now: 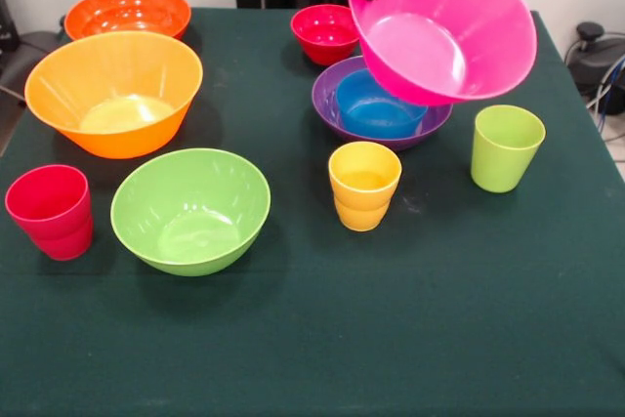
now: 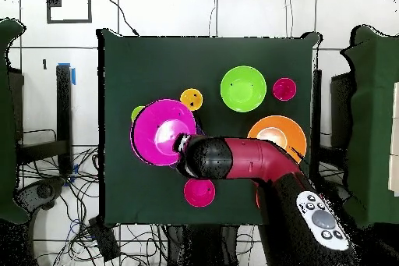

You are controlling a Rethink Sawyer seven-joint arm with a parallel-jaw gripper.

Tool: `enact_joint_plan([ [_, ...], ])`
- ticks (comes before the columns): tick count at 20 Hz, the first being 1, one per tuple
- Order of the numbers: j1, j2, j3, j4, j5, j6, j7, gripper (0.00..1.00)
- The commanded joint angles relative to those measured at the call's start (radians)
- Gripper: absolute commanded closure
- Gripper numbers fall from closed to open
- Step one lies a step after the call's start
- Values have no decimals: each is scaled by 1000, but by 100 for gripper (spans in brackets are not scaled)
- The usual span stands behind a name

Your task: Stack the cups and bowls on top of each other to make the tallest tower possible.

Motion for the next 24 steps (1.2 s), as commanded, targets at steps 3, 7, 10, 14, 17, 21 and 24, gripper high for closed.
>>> enact_joint_plan([
  [3,38,102,-30,-53,-122,-96,1,100],
  [7,37,126,-43,-62,-154,-120,3,100],
  [10,38,157,-59,-66,-187,-166,13,100],
  [14,33,164,-64,-64,-205,-180,11,100],
  [17,23,164,-60,-60,-210,-180,4,100],
  [21,17,172,-59,-63,-217,-187,1,100],
  [24,14,174,-60,-60,-220,-191,-1,100],
])
